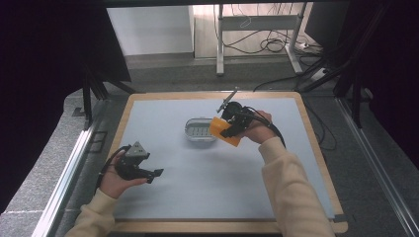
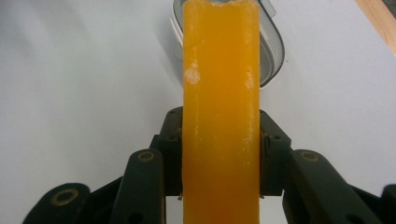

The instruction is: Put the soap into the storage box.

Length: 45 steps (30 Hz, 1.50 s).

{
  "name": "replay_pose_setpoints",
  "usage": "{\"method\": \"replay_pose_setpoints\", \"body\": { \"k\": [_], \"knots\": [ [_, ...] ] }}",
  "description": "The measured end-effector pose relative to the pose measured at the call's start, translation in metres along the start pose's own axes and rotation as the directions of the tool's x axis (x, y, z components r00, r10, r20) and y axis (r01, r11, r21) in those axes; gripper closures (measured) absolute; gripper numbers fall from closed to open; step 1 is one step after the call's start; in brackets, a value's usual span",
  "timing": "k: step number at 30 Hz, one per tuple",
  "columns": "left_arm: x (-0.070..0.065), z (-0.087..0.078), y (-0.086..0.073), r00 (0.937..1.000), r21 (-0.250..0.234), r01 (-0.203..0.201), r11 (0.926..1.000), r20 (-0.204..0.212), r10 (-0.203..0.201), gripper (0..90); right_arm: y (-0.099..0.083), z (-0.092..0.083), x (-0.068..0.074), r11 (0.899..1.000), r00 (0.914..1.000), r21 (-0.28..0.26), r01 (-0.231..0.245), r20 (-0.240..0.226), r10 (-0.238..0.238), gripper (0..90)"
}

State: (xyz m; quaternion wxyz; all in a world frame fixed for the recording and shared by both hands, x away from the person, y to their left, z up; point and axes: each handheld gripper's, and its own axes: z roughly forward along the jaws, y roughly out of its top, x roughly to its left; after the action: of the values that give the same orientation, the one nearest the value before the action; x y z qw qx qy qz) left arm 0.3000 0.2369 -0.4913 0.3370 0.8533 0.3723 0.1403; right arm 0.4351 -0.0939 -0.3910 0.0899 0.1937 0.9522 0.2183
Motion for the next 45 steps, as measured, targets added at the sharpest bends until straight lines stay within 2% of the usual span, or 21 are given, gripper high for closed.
{"method": "replay_pose_setpoints", "body": {
  "k": [5, 15, 25, 37, 39, 45],
  "knots": [
    [0.0, -0.001, 0.0, 1.0, -0.003, -0.003, 1.0, -0.001, 0.003, 18.2, 0.004, 0.001, -0.004, 1.0, 1.0, 0.008, 0.003, 0.001, -0.003, 61.8],
    [0.001, 0.0, 0.0, 1.0, 0.002, -0.007, 1.0, -0.002, 0.007, 18.2, 0.013, 0.003, -0.016, 1.0, 1.0, -0.011, 0.001, -0.007, -0.001, 61.8],
    [0.002, 0.0, -0.001, 1.0, -0.003, 0.004, 1.0, 0.001, -0.004, 18.2, 0.022, 0.009, -0.024, 1.0, 0.9998, -0.019, -0.005, -0.018, 0.004, 61.8],
    [0.003, -0.001, -0.001, 1.0, -0.002, -0.001, 1.0, 0.002, 0.001, 18.2, 0.042, 0.013, -0.026, 0.999, 0.999, -0.014, 0.038, -0.023, -0.038, 61.8],
    [0.003, -0.001, -0.001, 1.0, -0.002, 0.003, 1.0, 0.003, -0.003, 18.2, 0.046, 0.015, -0.027, 0.999, 0.9983, -0.031, 0.041, -0.04, -0.042, 61.7],
    [0.003, -0.001, -0.001, 1.0, -0.002, -0.002, 1.0, 0.003, 0.002, 18.2, 0.054, 0.018, -0.027, 0.998, 0.9976, -0.021, 0.054, -0.044, -0.055, 61.8]
  ]
}}
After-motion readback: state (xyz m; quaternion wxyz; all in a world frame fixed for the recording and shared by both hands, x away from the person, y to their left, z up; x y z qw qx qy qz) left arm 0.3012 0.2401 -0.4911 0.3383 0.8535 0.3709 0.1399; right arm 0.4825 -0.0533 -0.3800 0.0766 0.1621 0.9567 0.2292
